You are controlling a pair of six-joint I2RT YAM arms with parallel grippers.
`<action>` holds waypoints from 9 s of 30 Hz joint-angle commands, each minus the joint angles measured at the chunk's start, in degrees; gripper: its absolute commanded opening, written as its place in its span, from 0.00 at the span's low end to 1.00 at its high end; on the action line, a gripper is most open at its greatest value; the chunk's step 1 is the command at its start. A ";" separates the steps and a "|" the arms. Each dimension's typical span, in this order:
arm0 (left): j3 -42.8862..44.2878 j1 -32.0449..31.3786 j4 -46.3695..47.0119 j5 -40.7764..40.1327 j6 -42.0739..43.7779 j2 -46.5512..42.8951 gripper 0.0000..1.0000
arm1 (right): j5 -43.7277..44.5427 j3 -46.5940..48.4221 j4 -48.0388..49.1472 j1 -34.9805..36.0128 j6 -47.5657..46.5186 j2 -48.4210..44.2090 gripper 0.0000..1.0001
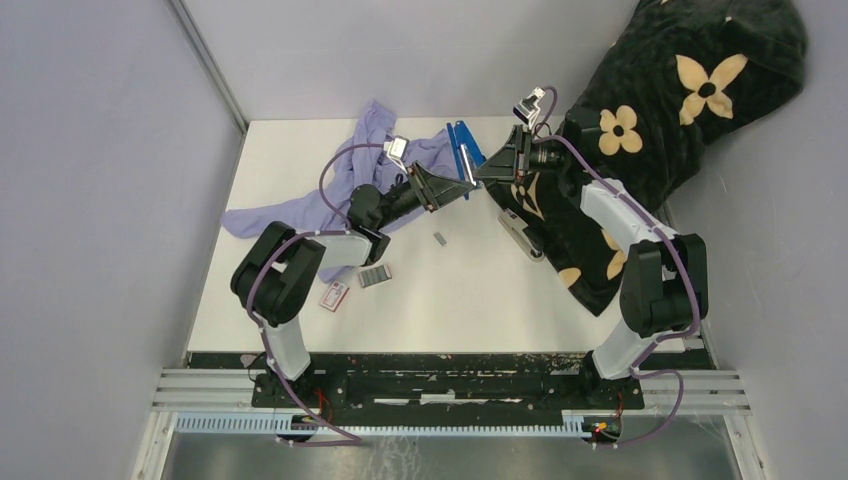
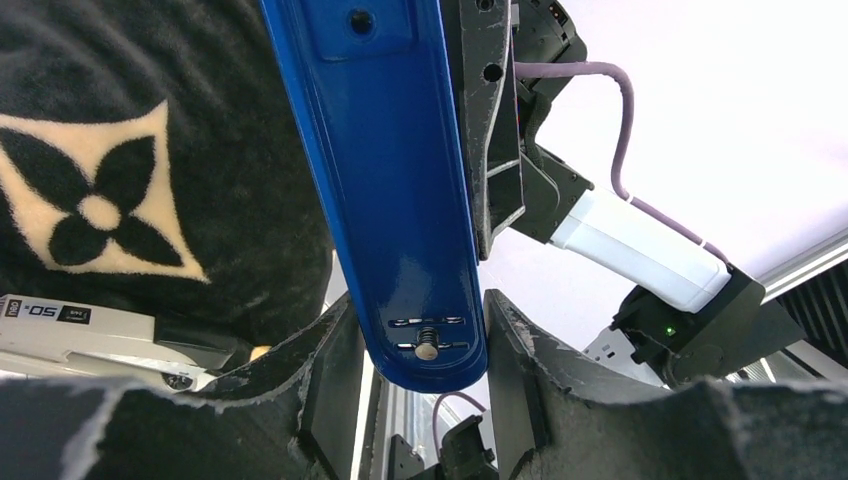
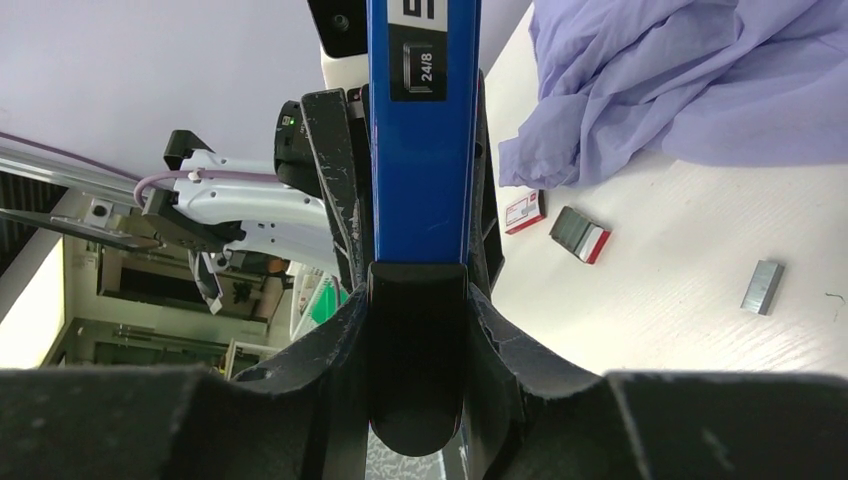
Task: Unload the staples from the stapler
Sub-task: Unload the staple at the center of the board, then place the stapler at the center of the board.
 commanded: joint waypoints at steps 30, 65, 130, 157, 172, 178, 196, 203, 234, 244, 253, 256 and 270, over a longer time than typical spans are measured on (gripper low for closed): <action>4.21 5.95 -60.99 16.08 82.87 -9.47 0.03 | 10.62 15.19 -73.70 0.61 -113.84 9.97 0.01; 16.59 2.86 -101.01 2.27 102.35 -9.05 0.03 | 22.71 1.73 -57.96 4.16 -98.96 0.75 0.01; -21.33 -9.48 -52.97 -33.52 47.97 -54.24 0.99 | 3.72 7.48 -57.74 4.37 -68.89 -6.62 0.01; -22.82 -9.47 -53.85 -40.53 45.48 -54.48 0.99 | 20.01 7.29 -61.69 4.96 -73.00 -6.53 0.01; -23.60 -9.47 -53.13 -41.07 44.52 -54.31 0.99 | 26.57 9.19 -66.37 6.30 -76.91 -4.23 0.01; -23.57 -9.47 -52.65 -41.16 44.42 -53.67 0.99 | 33.36 11.44 -71.16 6.65 -79.91 -2.19 0.01; -24.51 -9.42 -51.42 -41.30 43.72 -53.01 0.99 | 58.79 -3.51 -77.25 5.55 -88.38 -7.67 0.01; -24.69 -9.45 -50.96 -41.33 43.74 -52.74 0.99 | 64.73 -8.81 -78.12 2.19 -90.83 -9.72 0.01; -25.21 -9.47 -50.46 -40.97 43.87 -53.25 0.99 | 72.21 -19.41 -73.47 -2.11 -91.38 -9.93 0.32; -24.97 -9.48 -50.71 -40.52 44.10 -53.32 0.99 | 69.74 -17.27 -76.54 -2.13 -92.22 -10.94 0.50; -23.73 -9.47 -52.11 -39.79 45.10 -54.10 0.99 | 59.57 -7.11 -86.19 -2.44 -94.61 -13.20 0.56; -23.17 -9.51 -52.54 -39.70 45.19 -54.25 0.99 | 54.02 -1.68 -89.25 -2.43 -94.81 -12.79 0.56; -21.52 -9.34 -55.01 -42.22 46.45 -54.70 0.99 | 20.34 26.37 -72.18 -1.97 -76.24 2.10 0.56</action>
